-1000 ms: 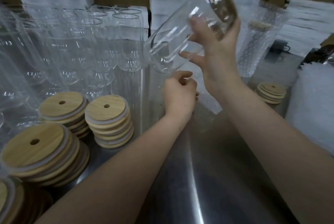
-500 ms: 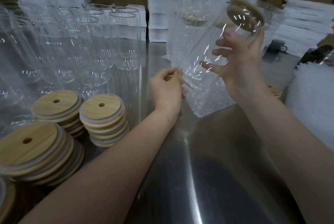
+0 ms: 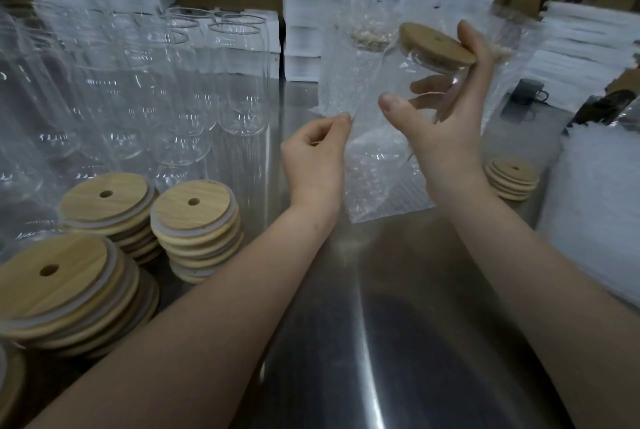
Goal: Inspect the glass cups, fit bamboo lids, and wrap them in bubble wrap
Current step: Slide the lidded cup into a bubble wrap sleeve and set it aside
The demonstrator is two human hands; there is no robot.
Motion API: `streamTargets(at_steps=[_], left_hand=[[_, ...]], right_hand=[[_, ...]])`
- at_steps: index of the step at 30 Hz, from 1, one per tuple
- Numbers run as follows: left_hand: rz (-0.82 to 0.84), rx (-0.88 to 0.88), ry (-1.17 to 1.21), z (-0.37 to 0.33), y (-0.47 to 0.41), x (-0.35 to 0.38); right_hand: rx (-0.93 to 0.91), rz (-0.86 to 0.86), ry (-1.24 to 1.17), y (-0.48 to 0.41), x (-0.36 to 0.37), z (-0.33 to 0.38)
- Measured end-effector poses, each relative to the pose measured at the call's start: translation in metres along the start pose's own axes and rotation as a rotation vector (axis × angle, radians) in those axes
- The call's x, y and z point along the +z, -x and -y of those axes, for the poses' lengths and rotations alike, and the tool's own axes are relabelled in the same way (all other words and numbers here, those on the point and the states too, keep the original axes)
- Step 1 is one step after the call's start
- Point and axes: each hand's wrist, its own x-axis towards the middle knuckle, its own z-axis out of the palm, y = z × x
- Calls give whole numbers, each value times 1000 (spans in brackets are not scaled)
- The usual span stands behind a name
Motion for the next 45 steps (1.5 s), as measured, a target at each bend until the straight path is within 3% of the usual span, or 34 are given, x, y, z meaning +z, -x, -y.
streamTargets(at_steps=[5, 8, 11, 16, 19, 23, 31, 40, 45], left_hand=[[97, 127, 65, -3, 7, 0], [284, 170, -54, -1, 12, -2], [449, 238, -273, 1, 14, -4], [519, 381, -785, 8, 13, -6], [503, 495, -930, 11, 11, -6], [415, 593, -862, 12, 8, -8], [241, 468, -675, 8, 11, -5], [180, 588, -429, 12, 8, -2], [233, 543, -512, 8, 11, -1]], right_hand=[[-19, -14, 38, 5, 5, -6], [-13, -62, 43, 5, 5, -8], [28, -102, 42, 3, 2, -10], [205, -228, -98, -1, -2, -9], [240, -253, -143, -2, -2, -7], [215, -227, -128, -2, 0, -5], [91, -107, -79, 3, 5, -7], [84, 59, -75, 5, 7, -4], [20, -8, -46, 0, 2, -2]])
